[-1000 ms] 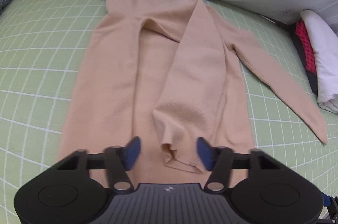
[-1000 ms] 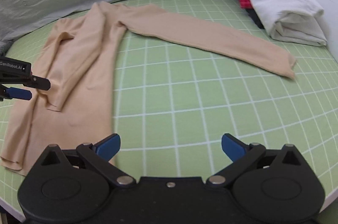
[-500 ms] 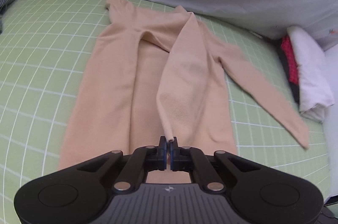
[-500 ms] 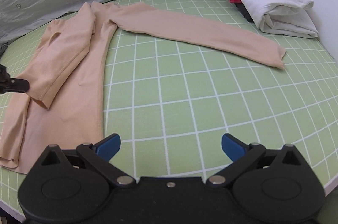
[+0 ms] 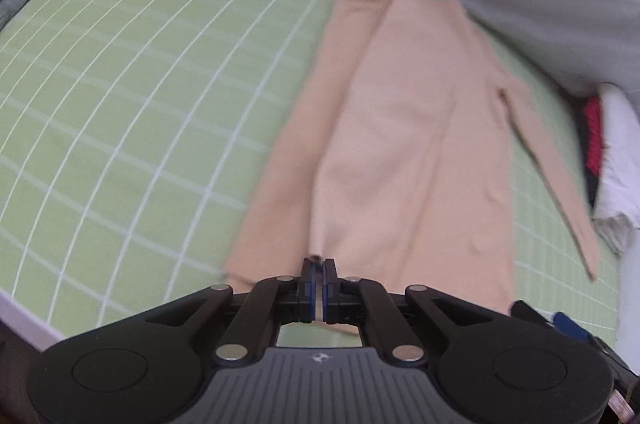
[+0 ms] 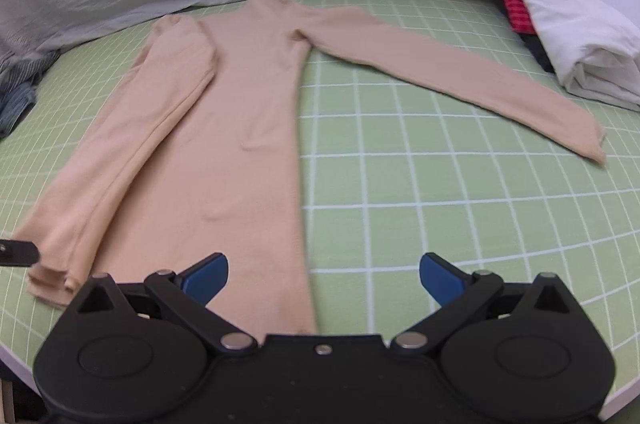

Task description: Fold clothes

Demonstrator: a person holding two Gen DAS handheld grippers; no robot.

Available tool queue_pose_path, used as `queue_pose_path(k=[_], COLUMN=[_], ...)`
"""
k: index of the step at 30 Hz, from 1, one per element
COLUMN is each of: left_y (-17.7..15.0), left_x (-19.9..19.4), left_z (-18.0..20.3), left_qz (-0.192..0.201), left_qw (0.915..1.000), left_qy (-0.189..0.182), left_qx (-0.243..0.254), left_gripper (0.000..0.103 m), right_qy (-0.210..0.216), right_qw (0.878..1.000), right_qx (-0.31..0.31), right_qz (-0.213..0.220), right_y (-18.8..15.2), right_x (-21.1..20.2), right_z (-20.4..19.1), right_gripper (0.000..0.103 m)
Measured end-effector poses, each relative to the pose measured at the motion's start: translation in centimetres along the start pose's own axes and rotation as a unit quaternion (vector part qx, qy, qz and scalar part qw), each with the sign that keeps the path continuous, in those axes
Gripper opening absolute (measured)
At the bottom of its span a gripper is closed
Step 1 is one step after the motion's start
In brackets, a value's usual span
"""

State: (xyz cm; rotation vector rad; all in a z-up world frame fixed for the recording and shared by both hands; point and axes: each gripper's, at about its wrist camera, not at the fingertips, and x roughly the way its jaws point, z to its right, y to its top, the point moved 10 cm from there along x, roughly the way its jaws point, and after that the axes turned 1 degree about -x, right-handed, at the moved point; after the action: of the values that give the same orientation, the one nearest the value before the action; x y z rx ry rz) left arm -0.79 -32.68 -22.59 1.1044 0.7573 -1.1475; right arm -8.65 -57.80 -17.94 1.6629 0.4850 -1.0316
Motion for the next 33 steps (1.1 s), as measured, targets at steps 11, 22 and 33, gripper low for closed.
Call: queue_pose_path(k=[11, 22, 33], left_y=[2.8, 5.9, 11.3], left_x=[-1.5, -2.2, -1.7], left_z=[0.9, 5.8, 10.7], left_qz=[0.029, 0.065, 0.116], left_qw=[0.9941, 0.9809, 0.9677], left_qy=[0.066, 0.089, 0.097], left_qx=[0.081, 0.160, 0.202], left_gripper=[0.059, 0.082, 0.086], right_qy=[-0.004, -0.003, -0.046], right_qw=[1.000, 0.997, 0.989], right_qx=[-0.004, 0.050, 0.129], right_qz=[0.017, 0.057, 0.060], right_y=[1.4, 6.0, 11.1], right_x=[-1.2, -0.5, 3.6], right_z=[-1.3, 2.5, 10.4], right_gripper=[0.103, 0.103, 0.103])
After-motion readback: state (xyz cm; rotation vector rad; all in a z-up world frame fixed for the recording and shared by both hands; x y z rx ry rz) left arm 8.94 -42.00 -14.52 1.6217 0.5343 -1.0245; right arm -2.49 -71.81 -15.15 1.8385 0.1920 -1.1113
